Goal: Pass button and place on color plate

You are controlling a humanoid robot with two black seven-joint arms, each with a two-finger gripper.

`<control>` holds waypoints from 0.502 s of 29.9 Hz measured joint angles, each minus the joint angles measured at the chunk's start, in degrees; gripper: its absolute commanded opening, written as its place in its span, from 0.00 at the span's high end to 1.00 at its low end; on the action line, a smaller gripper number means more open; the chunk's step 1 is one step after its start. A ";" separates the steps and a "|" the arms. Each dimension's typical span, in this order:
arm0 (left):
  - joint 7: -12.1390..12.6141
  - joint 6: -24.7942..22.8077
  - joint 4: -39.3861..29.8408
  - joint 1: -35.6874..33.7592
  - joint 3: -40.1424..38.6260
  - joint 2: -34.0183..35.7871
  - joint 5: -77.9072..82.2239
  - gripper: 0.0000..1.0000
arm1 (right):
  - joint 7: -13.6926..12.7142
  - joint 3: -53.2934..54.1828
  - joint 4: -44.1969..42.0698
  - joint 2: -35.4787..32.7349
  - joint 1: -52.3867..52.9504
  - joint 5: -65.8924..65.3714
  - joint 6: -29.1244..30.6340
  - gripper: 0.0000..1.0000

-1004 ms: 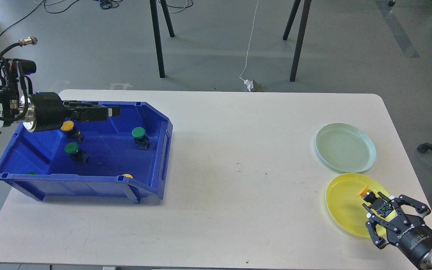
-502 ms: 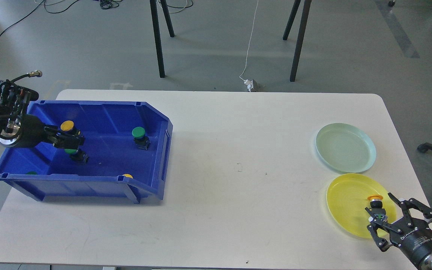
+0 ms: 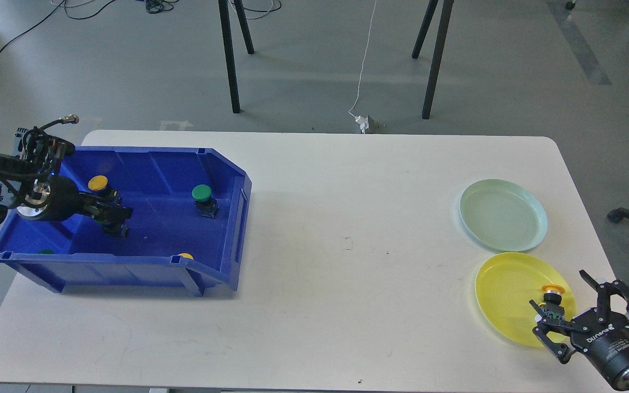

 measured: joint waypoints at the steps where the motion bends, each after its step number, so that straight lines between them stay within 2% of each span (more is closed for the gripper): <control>1: 0.01 0.00 0.41 0.00 0.47 -0.34 -0.03 0.04 | 0.03 0.01 -0.01 -0.01 -0.06 0.00 0.07 0.01; 8: 0.02 0.00 7.42 0.10 4.51 -4.70 -0.55 0.07 | 0.08 0.07 -0.02 -0.01 -0.59 0.00 1.56 0.01; 15: 0.01 0.04 8.95 0.10 5.24 -5.61 -0.76 0.18 | 0.08 0.52 -0.03 -0.01 -0.93 0.20 2.19 0.01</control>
